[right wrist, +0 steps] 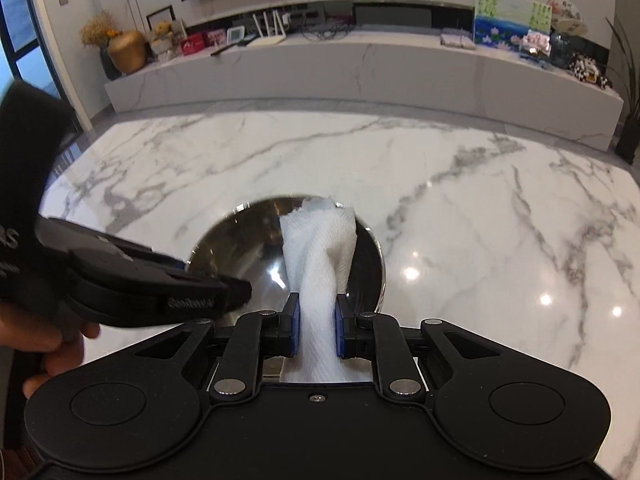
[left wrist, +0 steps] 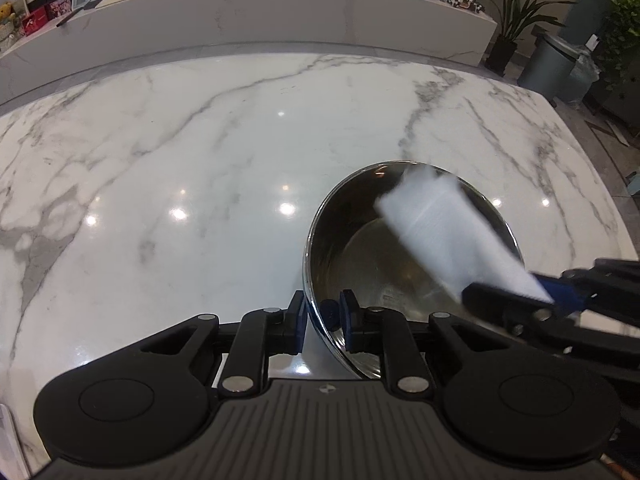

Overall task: Clean bowl
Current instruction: 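Lift the towel with the right gripper while the left gripper grasps the bowl rim, then wipe the towel around the bowl interior with the right gripper while the left holds the rim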

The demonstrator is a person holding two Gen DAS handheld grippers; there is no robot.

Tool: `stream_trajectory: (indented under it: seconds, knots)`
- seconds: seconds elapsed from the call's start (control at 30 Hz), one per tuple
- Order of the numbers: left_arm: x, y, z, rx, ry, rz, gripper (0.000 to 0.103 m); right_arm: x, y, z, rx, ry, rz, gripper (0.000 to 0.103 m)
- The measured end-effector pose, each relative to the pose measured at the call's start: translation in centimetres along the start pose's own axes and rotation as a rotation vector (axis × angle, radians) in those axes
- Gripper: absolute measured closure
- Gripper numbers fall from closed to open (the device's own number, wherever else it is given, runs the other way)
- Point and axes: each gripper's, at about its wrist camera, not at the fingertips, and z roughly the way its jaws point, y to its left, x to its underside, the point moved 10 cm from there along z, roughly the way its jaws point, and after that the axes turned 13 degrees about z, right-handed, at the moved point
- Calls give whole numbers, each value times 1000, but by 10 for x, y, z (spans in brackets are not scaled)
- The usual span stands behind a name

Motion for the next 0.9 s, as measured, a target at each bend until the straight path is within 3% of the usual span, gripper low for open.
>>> stream_trajectory:
  seconds: [0.37,0.67,0.77,0.9]
  knots:
    - [-9,-12,-12,-15,-68,62,92,23,8,16,-15,100,-80,89]
    - [-9,-14,-13,-24,-72,83,92,15,11,-1,-22,36,-112,82]
    - [-8,-15,-14,-28,-75,94,92,16,9,2,-29,51,-95,82]
    - [-8,-16,-14,-32,-77,102,92,18,10,5,-33,72,-91,89]
